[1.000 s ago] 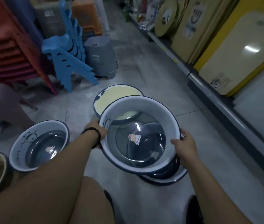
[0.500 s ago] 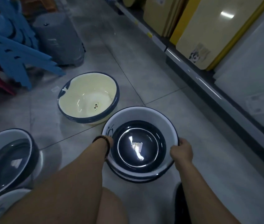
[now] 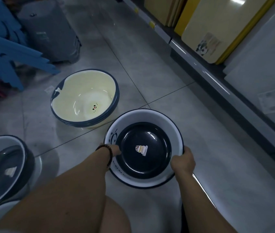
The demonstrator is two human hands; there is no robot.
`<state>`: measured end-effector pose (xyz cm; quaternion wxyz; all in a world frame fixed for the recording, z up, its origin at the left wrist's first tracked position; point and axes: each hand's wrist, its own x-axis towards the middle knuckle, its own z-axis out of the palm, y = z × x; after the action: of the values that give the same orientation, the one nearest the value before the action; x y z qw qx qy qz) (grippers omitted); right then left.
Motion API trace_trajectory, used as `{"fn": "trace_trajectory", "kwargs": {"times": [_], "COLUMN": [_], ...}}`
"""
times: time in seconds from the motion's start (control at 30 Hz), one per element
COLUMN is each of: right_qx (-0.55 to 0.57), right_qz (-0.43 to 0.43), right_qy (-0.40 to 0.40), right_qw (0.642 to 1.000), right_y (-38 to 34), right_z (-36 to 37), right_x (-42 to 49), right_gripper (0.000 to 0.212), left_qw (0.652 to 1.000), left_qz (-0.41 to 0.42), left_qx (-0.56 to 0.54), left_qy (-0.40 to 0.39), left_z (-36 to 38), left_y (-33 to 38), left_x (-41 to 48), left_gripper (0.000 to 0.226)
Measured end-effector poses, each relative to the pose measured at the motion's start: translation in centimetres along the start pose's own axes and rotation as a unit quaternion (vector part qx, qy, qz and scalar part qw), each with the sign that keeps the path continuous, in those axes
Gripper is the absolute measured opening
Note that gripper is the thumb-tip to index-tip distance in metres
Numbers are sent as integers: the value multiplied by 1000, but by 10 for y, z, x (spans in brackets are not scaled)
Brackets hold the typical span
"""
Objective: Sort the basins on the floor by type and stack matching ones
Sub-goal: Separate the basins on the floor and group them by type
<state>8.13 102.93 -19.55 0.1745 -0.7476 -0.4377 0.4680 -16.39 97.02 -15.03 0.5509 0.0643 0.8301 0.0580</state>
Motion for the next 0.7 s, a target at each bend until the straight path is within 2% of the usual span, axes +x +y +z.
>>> {"fn": "trace_trajectory", "kwargs": {"times": [0.07, 0.13, 0.2, 0.27, 0.33, 0.4, 0.47, 0.57, 0.7], "right_qx": [-1, -28, -118, -230, -271, -267, -236, -239, -301], "right_qz": [8, 21, 32, 2, -84, -151, -190, -226, -303], "right_qy": [-10, -20, -37, -31, -30, -51, -132, -289, -444], "right_qw": [1000, 999, 992, 973, 959, 950, 944, 899, 788], "right_y": [2, -1, -7, -17, -30, -43, -55, -66, -60], "right_z": [-2, 1, 10, 24, 40, 58, 82, 124, 187], "right_x": [2, 5, 3, -9, -30, -51, -75, -130, -233], "right_gripper": [41, 50, 70, 90, 85, 66, 46, 32, 35], "left_qw": [995, 995, 992, 990, 987, 984, 983, 976, 965], "left_qz": [-10, -11, 11, 74, 130, 156, 154, 173, 228], "left_qx": [-95, -103, -127, -109, -46, 25, 87, 124, 11], "left_qy": [-7, -12, 9, 49, 81, 78, 54, 53, 126], "left_z": [0, -4, -10, -22, -36, -50, -68, -107, -170], "left_y": [-5, -8, -8, -3, -1, -3, -14, -44, -116], "left_x": [0, 1, 3, -2, -20, -43, -64, -90, -131], "left_gripper": [21, 14, 21, 34, 35, 36, 41, 40, 34]}}
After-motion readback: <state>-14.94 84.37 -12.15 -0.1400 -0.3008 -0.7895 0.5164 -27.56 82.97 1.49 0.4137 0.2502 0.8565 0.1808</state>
